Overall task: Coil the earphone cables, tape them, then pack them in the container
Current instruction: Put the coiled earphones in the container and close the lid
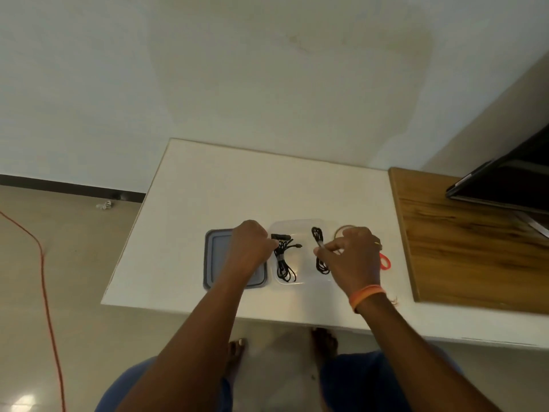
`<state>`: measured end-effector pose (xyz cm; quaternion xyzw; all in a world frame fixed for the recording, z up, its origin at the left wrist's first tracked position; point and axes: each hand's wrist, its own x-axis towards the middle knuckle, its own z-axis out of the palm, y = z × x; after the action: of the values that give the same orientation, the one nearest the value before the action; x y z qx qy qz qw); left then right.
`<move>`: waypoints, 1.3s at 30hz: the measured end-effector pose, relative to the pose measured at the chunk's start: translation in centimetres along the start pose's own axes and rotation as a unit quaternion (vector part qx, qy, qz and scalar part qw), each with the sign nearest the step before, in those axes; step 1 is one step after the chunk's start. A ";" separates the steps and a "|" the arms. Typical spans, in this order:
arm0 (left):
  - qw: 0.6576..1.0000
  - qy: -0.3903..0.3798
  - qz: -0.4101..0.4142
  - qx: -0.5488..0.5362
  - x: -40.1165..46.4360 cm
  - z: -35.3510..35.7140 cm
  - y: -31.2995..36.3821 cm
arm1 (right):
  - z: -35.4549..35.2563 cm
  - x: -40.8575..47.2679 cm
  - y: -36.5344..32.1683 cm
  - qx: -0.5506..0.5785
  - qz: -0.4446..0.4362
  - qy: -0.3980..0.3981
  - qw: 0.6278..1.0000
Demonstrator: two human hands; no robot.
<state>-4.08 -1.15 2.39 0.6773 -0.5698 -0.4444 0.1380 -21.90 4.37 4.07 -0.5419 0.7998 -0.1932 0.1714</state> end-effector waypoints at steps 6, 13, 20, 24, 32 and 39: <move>0.999 0.022 -0.016 -0.034 0.3 0.2 -0.7 | 2.9 0.1 0.6 -0.051 -0.004 0.004 0.999; 0.998 0.056 -0.026 0.012 0.9 -0.7 -0.9 | 4.9 1.4 1.1 -0.119 0.004 -0.070 0.990; 0.965 0.069 -0.120 0.223 0.6 -2.7 -2.2 | 3.4 2.6 0.7 -0.027 0.035 -0.034 0.998; 0.956 0.020 -0.140 0.256 0.7 -1.7 -2.8 | 1.5 3.6 0.7 0.124 0.078 -0.045 0.988; 0.958 0.011 -0.193 0.209 1.7 -2.6 -2.8 | 0.7 4.7 1.2 0.237 0.138 -0.068 0.959; 0.987 0.132 -0.058 0.066 1.7 -8.0 -2.3 | 1.2 5.1 2.1 0.234 0.128 -0.108 0.958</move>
<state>3.41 -4.56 4.61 0.7697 -0.5344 -0.3195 0.1406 -24.75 0.17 1.64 -0.3970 0.7717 -0.2921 0.4020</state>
